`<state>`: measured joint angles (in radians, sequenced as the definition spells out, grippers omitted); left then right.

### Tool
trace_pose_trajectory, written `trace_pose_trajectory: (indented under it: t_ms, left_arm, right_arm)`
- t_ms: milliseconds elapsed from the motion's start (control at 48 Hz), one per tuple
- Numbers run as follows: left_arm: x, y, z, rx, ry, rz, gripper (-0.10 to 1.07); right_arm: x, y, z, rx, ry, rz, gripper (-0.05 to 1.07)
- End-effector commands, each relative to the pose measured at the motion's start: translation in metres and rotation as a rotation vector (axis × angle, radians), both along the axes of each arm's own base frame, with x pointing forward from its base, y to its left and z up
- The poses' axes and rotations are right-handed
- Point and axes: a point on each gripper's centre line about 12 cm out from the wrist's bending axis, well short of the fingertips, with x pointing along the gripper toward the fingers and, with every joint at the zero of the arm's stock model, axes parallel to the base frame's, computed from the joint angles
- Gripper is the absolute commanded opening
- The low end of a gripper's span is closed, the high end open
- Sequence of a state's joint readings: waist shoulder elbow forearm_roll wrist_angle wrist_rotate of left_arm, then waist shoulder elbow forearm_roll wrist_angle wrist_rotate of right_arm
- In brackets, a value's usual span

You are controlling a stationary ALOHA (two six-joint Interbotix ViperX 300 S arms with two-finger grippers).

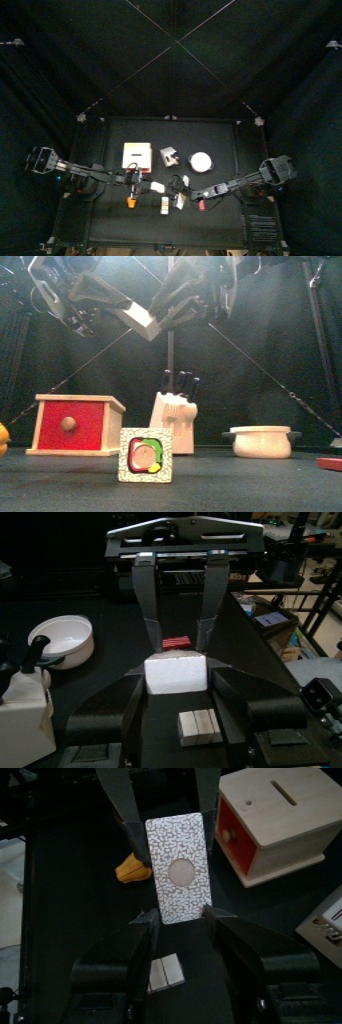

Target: Hand over rice

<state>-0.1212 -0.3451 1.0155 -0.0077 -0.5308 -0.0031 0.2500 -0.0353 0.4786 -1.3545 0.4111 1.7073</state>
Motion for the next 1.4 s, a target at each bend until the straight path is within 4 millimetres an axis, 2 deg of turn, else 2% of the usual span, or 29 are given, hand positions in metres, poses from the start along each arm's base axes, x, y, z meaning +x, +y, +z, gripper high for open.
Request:
trace_pose_trajectory:
  t_ms: [0, 250, 542, 896, 1146, 1375]
  left_arm:
    - [0.005, -0.001, 0.011, -0.002, -0.038, -0.003, 0.58]
    - [0.004, -0.001, 0.009, -0.001, -0.034, -0.001, 0.58]
    - [0.004, -0.001, 0.009, -0.001, -0.034, -0.001, 0.58]
    - [0.004, -0.001, 0.009, 0.0, -0.034, -0.002, 0.58]
    - [0.004, -0.001, 0.008, 0.0, -0.032, -0.002, 0.58]
    - [0.004, -0.001, 0.008, 0.0, -0.031, -0.002, 0.58]
  right_arm:
    - [0.002, -0.008, 0.018, -0.004, -0.042, -0.036, 0.79]
    - [0.0, -0.014, 0.022, -0.033, -0.042, -0.105, 0.81]
    - [0.003, -0.015, 0.019, -0.049, -0.036, -0.101, 0.99]
    - [0.013, 0.0, 0.016, -0.048, -0.052, 0.042, 1.0]
    - [0.015, 0.0, 0.008, -0.063, -0.035, 0.061, 0.99]
    - [0.018, 0.004, 0.009, -0.081, -0.046, 0.108, 0.99]
